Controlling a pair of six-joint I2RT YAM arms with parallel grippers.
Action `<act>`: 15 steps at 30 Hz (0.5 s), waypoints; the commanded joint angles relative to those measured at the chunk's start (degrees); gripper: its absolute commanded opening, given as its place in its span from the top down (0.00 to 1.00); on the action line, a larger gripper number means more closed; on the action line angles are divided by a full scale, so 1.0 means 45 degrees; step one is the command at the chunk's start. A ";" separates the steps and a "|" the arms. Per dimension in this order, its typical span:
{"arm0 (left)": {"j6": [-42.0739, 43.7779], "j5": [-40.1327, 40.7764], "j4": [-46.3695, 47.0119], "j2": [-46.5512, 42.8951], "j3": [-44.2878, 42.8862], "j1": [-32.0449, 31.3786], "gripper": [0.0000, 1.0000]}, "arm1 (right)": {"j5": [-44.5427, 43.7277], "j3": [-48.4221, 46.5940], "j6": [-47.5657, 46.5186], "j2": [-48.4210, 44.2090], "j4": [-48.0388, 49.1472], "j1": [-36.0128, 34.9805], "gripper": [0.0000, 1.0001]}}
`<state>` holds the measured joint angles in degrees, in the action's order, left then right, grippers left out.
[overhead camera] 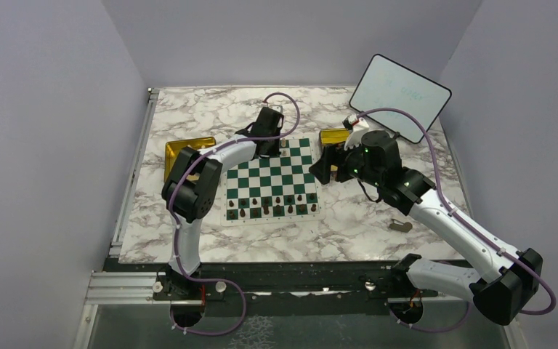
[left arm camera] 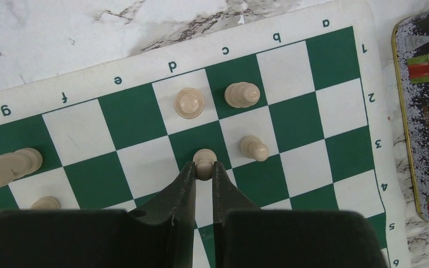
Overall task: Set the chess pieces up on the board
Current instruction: Place the chess piece on the chessboard.
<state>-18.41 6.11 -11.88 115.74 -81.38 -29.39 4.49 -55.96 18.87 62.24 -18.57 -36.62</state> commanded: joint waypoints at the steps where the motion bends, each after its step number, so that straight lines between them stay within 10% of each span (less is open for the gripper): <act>1: 0.0078 0.0458 0.0183 0.0265 -0.0548 -0.0052 0.88 | -0.0420 -0.0147 -0.0238 -0.0187 -0.0115 0.0069 0.16; 15: 0.0058 0.0325 -0.0292 0.0485 -0.0747 -0.0070 0.85 | -0.0451 -0.0096 -0.0229 -0.0197 0.0000 0.0072 0.16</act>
<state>-18.39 6.63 -12.47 116.62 -82.83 -29.39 3.86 -55.96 18.39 62.24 -18.70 -36.62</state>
